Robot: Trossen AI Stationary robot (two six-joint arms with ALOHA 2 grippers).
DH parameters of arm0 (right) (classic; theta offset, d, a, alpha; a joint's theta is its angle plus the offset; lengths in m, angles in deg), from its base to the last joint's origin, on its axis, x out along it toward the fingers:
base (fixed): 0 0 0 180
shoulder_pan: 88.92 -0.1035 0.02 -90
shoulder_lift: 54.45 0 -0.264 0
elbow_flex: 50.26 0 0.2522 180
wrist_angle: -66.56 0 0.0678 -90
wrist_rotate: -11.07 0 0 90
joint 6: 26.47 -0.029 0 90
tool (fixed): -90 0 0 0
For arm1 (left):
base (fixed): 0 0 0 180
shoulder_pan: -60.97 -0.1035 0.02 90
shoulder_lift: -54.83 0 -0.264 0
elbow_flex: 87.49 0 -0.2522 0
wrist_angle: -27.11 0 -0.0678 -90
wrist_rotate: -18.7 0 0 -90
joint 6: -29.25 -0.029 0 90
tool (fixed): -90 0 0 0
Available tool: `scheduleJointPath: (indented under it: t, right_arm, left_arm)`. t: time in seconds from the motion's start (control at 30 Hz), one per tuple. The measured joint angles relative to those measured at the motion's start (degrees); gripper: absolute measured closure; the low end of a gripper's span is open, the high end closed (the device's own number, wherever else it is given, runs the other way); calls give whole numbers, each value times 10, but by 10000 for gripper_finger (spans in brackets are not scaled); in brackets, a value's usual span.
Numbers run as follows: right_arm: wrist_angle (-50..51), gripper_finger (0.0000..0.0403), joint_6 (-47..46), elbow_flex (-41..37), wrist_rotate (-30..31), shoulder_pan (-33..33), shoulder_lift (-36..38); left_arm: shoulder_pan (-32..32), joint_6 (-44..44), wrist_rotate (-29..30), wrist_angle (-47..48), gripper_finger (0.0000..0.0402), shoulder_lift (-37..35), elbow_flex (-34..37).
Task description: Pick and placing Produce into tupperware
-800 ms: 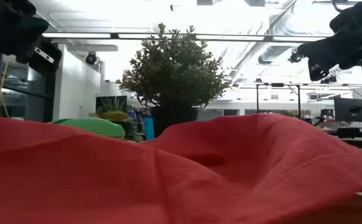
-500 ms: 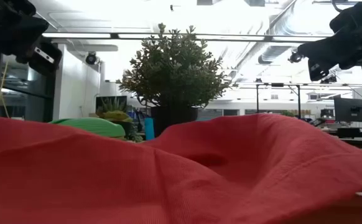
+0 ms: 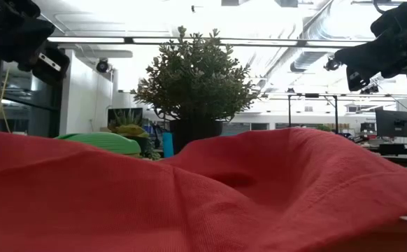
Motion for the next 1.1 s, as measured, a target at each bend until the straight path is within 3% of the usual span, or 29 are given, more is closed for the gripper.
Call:
scheduleJointPath:
  t: [0.87, 1.1]
  right_arm:
    - [0, 402, 0, 0, 0, 0, 0]
    - [0, 402, 0, 0, 0, 0, 0]
  left_arm:
    - [0, 0, 0, 0, 401, 0, 0]
    - [0, 185, 0, -8, 401, 0, 0]
